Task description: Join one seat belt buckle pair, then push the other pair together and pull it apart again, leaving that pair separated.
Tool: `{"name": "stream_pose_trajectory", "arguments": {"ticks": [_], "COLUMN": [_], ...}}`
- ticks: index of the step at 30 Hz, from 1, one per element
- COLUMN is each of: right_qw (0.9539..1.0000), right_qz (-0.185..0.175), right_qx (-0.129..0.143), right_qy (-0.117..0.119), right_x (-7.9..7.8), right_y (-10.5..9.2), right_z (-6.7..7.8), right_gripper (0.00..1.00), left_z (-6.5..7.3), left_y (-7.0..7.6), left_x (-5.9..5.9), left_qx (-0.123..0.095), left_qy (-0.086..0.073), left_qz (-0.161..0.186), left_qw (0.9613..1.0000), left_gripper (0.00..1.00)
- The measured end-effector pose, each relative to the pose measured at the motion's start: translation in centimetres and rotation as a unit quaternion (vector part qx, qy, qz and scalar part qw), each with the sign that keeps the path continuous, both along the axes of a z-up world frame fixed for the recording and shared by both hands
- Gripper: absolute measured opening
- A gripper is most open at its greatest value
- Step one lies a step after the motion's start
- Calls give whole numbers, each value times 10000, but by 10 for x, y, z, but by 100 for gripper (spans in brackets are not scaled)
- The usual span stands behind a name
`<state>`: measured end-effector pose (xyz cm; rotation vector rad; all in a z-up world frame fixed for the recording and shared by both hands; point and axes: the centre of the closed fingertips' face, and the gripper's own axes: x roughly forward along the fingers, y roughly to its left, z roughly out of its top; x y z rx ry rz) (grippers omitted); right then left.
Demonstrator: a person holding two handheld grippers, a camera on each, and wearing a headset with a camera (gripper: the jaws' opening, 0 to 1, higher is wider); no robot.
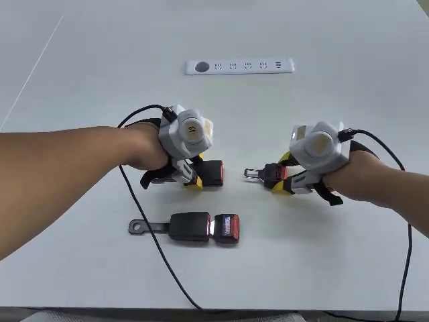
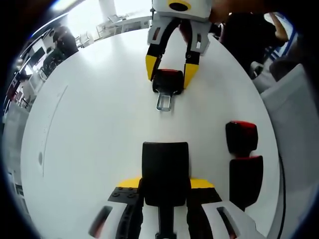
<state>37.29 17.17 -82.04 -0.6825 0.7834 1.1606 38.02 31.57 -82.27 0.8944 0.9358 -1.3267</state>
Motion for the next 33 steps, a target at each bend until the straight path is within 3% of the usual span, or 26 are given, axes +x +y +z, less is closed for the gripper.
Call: {"name": "stream_pose_trajectory", "arguments": {"ticks": [10,16,22,26,29,32,33], "right_qw": [9991,9991,9990,9979,9974,9963,9960], "right_qz": [-391,-401,-451,-628,-654,-755,-777], "right_qx": [155,96,-32,-170,-48,117,138], "right_qy": [13,-24,-63,-67,-299,-400,-416], "right_x": [-8,-9,-9,-5,0,3,4], "right_y": [-43,-46,-45,-47,-43,-39,-40], "right_z": [1,3,4,5,15,27,23], "right_gripper": [36,36,37,40,45,47,47], "left_z": [1,1,1,2,4,14,19], "left_y": [0,1,4,6,10,13,14], "left_x": [-1,-1,2,2,3,4,5], "left_qx": [-37,-67,-99,9,137,18,-63], "left_qy": [-29,-21,-58,-138,-284,-403,-470], "left_qz": [84,137,569,637,626,815,897], "left_qw": [10000,9999,9983,9979,9975,9959,9948], "left_gripper": [33,34,34,34,35,38,39]}}
